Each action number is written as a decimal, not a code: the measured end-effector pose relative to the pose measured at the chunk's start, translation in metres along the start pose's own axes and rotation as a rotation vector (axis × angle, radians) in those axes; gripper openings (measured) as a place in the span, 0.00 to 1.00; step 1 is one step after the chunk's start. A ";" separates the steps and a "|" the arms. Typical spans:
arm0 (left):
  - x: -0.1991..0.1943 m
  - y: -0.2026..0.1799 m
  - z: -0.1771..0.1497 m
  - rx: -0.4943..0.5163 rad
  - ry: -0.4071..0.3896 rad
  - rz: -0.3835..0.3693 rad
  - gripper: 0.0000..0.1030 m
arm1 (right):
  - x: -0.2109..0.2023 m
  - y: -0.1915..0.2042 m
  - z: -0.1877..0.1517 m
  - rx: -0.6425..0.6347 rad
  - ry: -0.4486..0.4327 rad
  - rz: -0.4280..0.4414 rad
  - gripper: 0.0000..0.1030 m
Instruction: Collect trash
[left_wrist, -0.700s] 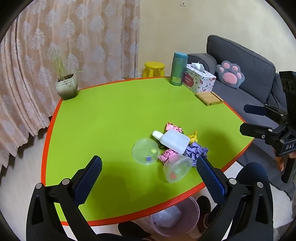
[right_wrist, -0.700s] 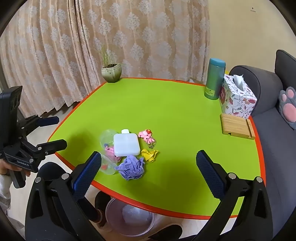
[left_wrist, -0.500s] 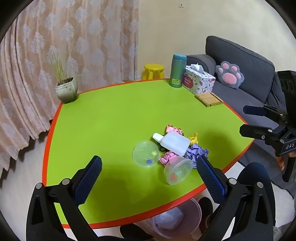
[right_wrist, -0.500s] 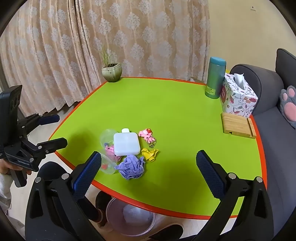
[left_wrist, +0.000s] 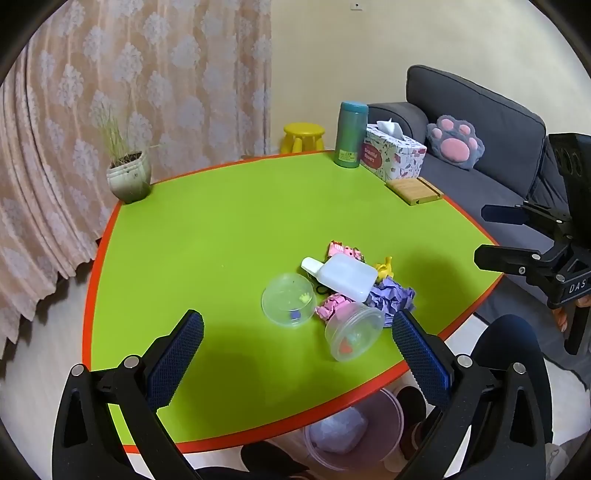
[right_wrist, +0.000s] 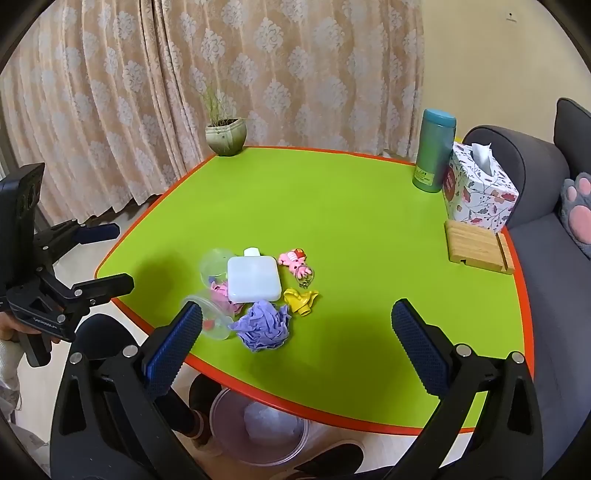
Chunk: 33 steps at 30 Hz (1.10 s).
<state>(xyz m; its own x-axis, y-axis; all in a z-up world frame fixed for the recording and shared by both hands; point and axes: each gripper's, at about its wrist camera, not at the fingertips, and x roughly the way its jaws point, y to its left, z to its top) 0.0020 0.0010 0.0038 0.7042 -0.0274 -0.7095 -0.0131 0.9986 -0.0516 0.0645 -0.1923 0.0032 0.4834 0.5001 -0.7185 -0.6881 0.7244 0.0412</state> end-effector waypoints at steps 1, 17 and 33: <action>0.001 -0.001 -0.002 0.001 -0.001 0.001 0.95 | 0.001 0.000 0.001 -0.002 0.001 -0.002 0.97; 0.001 -0.002 -0.004 0.001 -0.013 0.000 0.95 | 0.000 -0.001 0.002 -0.001 0.004 -0.003 0.97; 0.000 -0.001 -0.003 0.000 -0.013 -0.001 0.95 | 0.000 0.000 0.002 0.001 0.006 0.000 0.97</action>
<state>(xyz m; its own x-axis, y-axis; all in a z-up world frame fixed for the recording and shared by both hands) 0.0005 -0.0004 0.0018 0.7131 -0.0275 -0.7005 -0.0125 0.9986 -0.0519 0.0658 -0.1913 0.0048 0.4804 0.4970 -0.7227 -0.6876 0.7249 0.0414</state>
